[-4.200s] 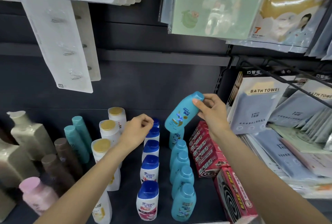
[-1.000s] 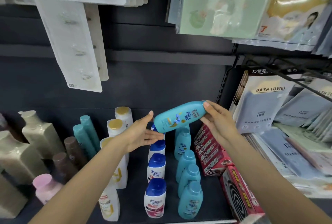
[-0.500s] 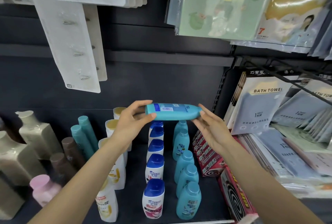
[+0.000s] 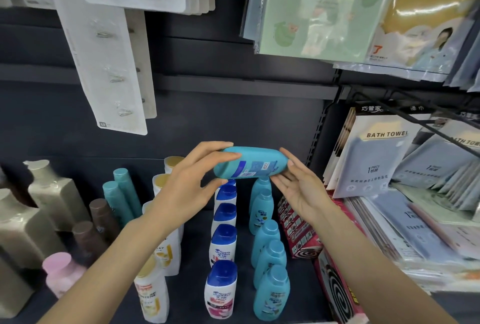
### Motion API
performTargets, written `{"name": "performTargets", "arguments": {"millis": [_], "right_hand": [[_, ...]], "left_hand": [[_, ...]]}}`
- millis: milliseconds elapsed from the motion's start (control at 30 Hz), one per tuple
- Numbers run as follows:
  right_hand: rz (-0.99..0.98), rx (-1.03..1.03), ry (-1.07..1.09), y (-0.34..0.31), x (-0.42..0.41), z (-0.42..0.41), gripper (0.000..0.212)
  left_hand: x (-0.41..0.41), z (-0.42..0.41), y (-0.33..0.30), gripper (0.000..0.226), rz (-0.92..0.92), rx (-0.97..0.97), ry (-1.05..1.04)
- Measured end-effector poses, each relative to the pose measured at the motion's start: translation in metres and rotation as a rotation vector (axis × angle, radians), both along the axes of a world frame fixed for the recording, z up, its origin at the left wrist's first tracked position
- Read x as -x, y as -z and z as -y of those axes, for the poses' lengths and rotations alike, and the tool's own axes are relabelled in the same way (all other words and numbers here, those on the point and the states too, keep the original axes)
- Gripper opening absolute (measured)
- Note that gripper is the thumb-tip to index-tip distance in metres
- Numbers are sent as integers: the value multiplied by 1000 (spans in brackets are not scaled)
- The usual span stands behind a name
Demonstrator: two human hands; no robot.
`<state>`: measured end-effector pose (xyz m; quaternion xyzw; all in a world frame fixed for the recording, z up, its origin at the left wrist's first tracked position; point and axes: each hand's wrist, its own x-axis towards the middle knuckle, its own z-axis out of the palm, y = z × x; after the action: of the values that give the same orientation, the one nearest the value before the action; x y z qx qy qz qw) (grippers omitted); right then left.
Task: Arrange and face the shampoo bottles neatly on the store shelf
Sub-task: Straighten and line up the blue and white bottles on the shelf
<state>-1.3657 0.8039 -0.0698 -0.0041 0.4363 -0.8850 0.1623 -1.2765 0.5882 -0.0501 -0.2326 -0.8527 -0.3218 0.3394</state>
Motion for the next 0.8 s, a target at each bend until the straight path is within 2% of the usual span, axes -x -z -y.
{"name": "performTargets", "arguments": {"millis": [133,333,567,667,800], "right_hand": [[-20,-19,0,-2,-3,0,30],[-81,-95,2,-6,-4,-5,25],[-158,-21,-75,-9,-8,-4,43],[-235,-112,-48,-10,-11,-5,35],[-277,-270,52,-11,-12,-4,22]], "left_hand": [[-1,2,-4,55,25,-53,0],[2,7,-5,51,396,-604,46],[15,9,6,32,651,-1072,28],[18,8,10,23,730,-1120,11],[20,1,13,40,794,-1039,-119]]}}
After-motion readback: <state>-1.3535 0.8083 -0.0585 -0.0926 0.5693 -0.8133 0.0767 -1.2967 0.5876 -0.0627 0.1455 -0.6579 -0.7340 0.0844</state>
